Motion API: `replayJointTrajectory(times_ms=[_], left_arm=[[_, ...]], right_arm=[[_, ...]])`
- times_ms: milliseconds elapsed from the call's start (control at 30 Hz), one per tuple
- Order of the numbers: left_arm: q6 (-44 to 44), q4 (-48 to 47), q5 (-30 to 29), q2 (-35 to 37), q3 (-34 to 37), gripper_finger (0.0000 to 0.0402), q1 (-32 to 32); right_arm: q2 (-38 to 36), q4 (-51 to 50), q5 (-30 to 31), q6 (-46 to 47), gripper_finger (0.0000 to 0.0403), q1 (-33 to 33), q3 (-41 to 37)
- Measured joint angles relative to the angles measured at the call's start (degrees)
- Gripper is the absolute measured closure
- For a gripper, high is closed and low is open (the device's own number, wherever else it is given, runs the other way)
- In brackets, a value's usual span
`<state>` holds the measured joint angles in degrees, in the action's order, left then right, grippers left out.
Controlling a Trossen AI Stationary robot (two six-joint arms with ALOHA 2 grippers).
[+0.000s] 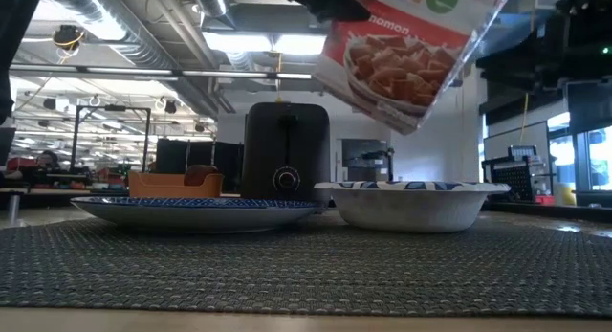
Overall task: Arrange a breakfast setting
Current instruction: Pour the cereal into the blue patterned bowl from the cereal box
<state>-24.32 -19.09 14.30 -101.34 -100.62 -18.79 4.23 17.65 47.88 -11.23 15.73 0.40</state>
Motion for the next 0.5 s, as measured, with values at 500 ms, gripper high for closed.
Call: replayJointTrajectory(times_ms=[500], left_arm=[[-0.28,0.44,1.88,0.15,-0.07,0.0401,3.95]], right_arm=[[0.26,6.16,-13.15,-4.08,0.0144,-0.04,0.00]])
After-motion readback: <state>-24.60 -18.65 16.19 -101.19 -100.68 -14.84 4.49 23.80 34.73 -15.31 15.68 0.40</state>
